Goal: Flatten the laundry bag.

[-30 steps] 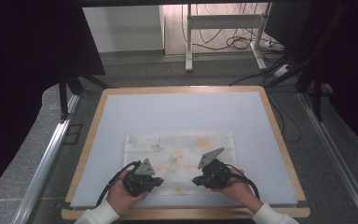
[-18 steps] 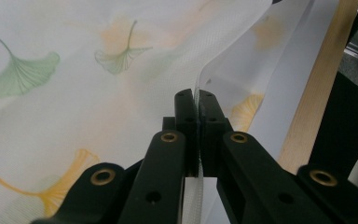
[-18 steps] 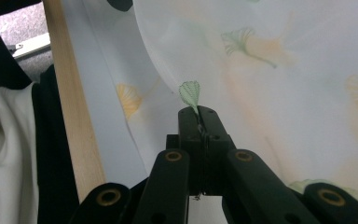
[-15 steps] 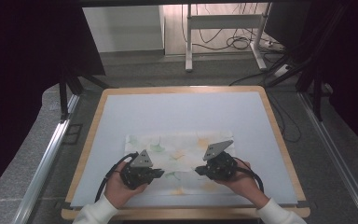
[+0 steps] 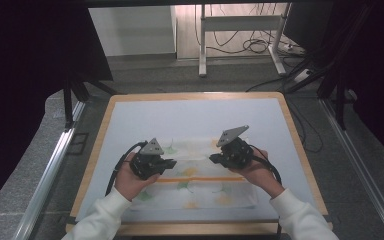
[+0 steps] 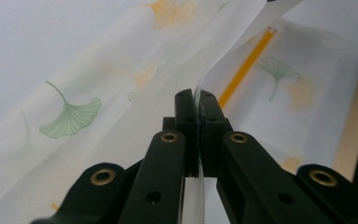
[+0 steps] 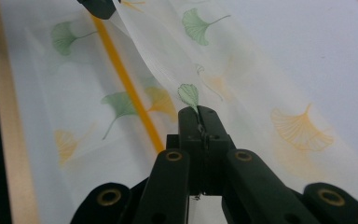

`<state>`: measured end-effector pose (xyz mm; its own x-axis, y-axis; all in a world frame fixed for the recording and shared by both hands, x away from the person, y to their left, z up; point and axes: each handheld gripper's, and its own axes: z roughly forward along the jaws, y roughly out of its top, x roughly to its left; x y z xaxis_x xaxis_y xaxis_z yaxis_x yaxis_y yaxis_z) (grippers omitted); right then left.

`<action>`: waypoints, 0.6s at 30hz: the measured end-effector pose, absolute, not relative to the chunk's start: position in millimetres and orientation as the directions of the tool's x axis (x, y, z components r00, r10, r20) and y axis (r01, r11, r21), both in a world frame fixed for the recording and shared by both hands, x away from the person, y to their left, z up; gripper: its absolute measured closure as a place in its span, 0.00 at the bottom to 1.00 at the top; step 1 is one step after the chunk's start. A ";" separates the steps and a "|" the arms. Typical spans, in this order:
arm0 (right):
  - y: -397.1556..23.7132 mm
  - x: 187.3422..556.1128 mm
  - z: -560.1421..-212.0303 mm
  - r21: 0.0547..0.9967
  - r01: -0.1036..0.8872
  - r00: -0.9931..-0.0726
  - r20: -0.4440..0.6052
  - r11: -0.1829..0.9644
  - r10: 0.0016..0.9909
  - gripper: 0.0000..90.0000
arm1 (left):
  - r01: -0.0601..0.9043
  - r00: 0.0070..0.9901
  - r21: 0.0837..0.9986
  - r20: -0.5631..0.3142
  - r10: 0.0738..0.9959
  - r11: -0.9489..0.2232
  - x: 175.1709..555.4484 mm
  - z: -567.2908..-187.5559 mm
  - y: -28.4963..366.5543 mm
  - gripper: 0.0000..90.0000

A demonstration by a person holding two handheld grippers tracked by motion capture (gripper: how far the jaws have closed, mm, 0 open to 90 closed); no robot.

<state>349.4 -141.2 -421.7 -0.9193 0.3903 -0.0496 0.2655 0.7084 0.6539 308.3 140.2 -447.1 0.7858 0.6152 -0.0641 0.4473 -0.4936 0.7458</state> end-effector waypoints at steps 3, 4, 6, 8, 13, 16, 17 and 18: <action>-137.3 362.6 -415.5 0.648 0.265 -0.913 -0.069 0.714 0.401 0.99 | 0.444 0.777 0.750 -0.050 0.627 -0.490 321.1 -441.0 141.4 1.00; -136.0 367.3 -413.2 0.650 0.264 -0.912 -0.072 0.712 0.404 0.99 | 0.444 0.773 0.753 -0.047 0.633 -0.486 326.1 -438.9 142.3 1.00; -132.6 377.0 -409.1 0.648 0.263 -0.907 -0.086 0.715 0.411 0.99 | 0.454 0.757 0.756 -0.048 0.651 -0.472 336.8 -434.7 143.9 1.00; -128.8 387.2 -405.5 0.646 0.263 -0.902 -0.098 0.717 0.419 0.99 | 0.466 0.745 0.758 -0.057 0.665 -0.457 347.9 -431.9 146.1 1.00; -120.6 411.3 -402.4 0.654 0.273 -0.887 -0.113 0.705 0.448 0.99 | 0.474 0.721 0.757 -0.041 0.691 -0.450 369.1 -430.0 148.3 1.00; -116.4 423.9 -402.1 0.654 0.280 -0.876 -0.125 0.703 0.465 0.99 | 0.471 0.713 0.755 -0.022 0.701 -0.456 380.9 -430.7 147.4 1.00; -115.3 428.2 -401.8 0.655 0.275 -0.872 -0.138 0.704 0.469 0.99 | 0.476 0.710 0.756 -0.029 0.704 -0.449 385.9 -431.2 147.4 1.00; -114.0 432.6 -401.5 0.657 0.274 -0.866 -0.149 0.702 0.477 0.99 | 0.482 0.705 0.756 -0.036 0.708 -0.442 391.2 -431.4 147.6 1.00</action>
<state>432.6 -114.0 -401.5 -0.8659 0.4775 -0.1489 0.2740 0.7020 0.6574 391.2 147.6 -431.4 0.7053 0.7080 -0.0358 0.4821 -0.4420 0.7564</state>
